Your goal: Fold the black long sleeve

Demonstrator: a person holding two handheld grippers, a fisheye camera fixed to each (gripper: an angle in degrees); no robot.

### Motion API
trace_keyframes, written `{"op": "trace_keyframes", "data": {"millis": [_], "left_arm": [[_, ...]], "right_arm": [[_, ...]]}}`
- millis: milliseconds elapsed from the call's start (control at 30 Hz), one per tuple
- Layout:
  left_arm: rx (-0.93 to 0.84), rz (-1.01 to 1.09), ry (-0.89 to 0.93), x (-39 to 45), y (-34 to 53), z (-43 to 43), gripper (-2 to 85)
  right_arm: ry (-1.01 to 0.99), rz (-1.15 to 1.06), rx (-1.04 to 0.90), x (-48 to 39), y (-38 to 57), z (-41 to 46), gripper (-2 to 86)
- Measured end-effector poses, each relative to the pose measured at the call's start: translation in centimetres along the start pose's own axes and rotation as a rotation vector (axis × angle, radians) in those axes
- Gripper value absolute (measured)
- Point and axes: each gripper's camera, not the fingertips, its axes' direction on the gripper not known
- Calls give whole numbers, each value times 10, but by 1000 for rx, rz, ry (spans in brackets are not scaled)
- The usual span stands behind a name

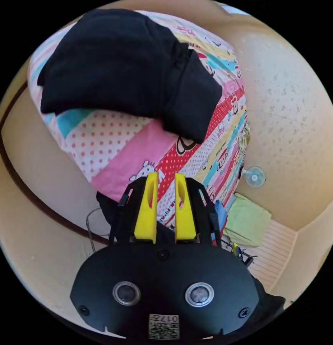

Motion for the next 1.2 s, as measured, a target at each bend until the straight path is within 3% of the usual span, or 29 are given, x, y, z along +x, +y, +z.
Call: {"op": "trace_keyframes", "data": {"millis": [133,467,600,733,833,967,1033,1200], "left_arm": [[80,18,-70,18,-42,-27,113],[137,60,-315,48,-140,-55,130],[57,37,-423,29,-142,-39,77],[64,132,-435,16,-115,-43,40],[18,83,-310,-14,-96,-56,7],[112,-63,336,-89,-45,-99,-7],[180,30,512,-109,-9,-124,-8],[416,486,887,-142,133,-230,-9]], "right_arm": [[62,12,28,-50,38,12,4],[93,302,75,-105,129,34,3],[78,413,83,-114,150,44,3],[133,364,73,-148,150,63,3],[274,258,-18,-176,136,95,2],[279,156,-48,-205,115,144,2],[226,127,-44,-211,108,165,2],[124,77,-52,-213,97,212,3]]}}
